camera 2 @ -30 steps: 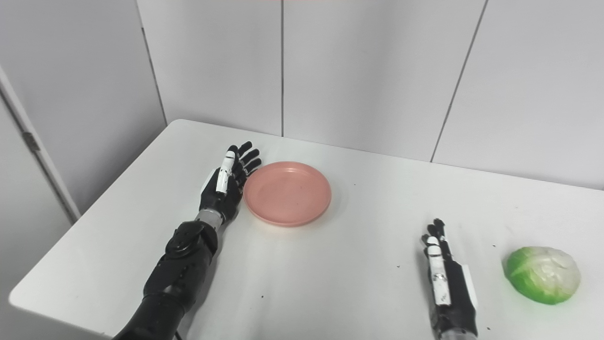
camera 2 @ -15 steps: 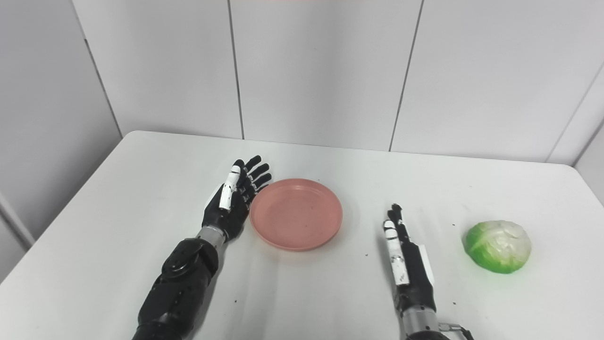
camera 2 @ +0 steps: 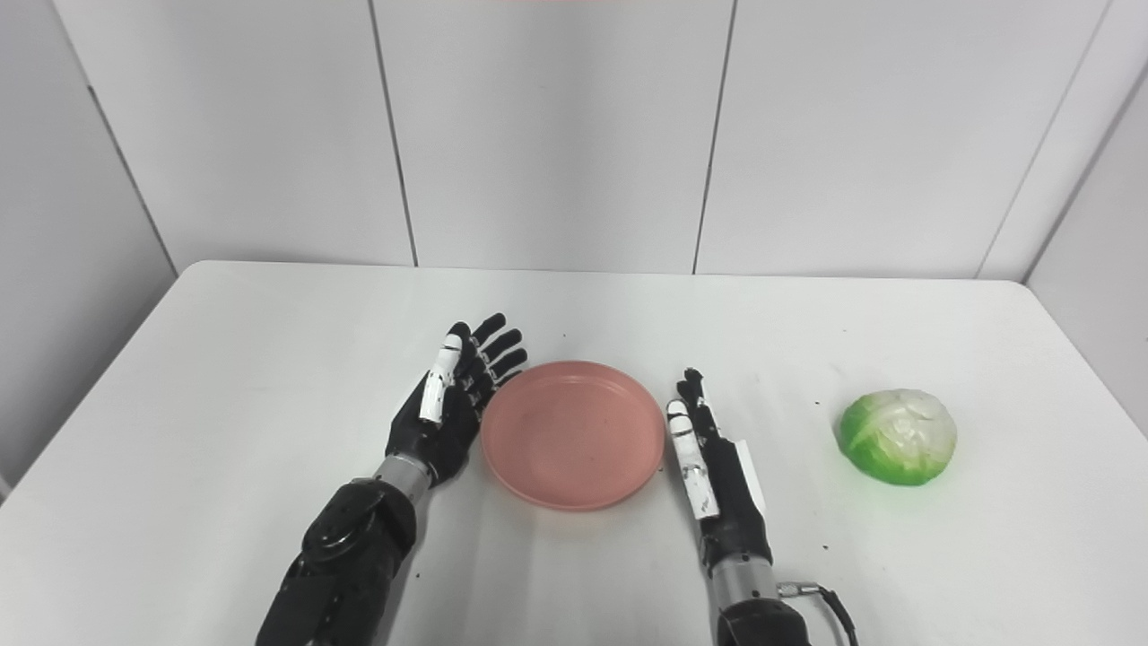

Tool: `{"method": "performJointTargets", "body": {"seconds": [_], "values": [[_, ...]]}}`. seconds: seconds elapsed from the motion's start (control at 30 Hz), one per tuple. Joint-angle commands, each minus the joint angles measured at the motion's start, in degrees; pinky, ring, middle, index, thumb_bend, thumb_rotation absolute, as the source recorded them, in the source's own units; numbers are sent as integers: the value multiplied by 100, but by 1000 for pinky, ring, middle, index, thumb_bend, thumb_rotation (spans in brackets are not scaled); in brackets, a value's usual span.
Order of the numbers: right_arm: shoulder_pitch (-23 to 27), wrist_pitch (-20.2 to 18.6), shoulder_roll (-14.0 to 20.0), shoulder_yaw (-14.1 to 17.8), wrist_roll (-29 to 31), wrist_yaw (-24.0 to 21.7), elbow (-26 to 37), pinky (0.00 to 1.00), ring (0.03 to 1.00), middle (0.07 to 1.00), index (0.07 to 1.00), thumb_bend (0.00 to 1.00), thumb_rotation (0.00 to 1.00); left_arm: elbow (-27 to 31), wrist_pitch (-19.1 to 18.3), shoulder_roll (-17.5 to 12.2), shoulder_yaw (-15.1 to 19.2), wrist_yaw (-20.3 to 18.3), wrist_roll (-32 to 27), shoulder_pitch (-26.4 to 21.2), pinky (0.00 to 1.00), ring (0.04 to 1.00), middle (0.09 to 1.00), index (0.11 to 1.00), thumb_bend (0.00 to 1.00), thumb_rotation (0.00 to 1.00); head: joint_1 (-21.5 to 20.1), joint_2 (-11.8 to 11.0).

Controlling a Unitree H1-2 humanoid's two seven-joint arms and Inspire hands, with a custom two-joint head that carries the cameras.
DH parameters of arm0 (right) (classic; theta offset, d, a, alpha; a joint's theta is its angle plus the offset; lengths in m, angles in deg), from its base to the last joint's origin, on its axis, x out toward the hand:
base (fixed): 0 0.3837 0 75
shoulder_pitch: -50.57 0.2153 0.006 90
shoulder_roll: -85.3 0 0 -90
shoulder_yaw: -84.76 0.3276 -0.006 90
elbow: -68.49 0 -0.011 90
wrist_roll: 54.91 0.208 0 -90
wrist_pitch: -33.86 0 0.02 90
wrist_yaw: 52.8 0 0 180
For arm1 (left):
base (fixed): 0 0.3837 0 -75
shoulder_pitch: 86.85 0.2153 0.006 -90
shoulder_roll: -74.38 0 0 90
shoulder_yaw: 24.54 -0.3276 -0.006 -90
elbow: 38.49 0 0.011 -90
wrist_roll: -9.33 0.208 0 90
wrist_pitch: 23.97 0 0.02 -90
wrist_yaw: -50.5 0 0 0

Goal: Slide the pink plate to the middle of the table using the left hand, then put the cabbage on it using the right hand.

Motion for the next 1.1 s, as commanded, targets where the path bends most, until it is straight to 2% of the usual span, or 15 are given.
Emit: {"method": "performJointTargets", "body": {"seconds": [0.0,0.33,0.47,0.63,0.77,0.93,1.07], "values": [[190,67,-77,-35,-61,50,83,1000,972,970,989,222,1000,73,-112,32,-57,-77,27,29,892,896,903,893,446,1000,-61,4],[224,84,-79,-21,-168,106,39,1000,974,973,987,239,1000,87,-65,-7,7,-66,47,63,900,900,906,901,450,1000,-289,32],[229,-90,-85,28,-204,153,184,1000,967,975,991,222,1000,73,-16,-19,8,-58,85,74,913,906,906,901,462,1000,-375,28],[287,92,-48,112,-219,228,211,990,953,971,987,237,1000,16,64,10,83,-53,30,69,920,907,909,901,450,1000,-510,14],[431,301,74,191,-562,507,157,924,941,939,949,273,1000,-48,123,-20,99,-110,25,62,928,913,914,903,450,1000,-696,-16],[697,179,254,263,-729,557,324,975,961,955,962,279,1000,-203,247,-51,147,-187,-17,42,921,911,914,903,450,1000,-920,-96],[930,267,517,246,-1150,668,313,912,945,950,958,350,1000,-327,317,-107,203,-268,-40,17,908,907,913,902,448,1000,-1175,-164]]}}
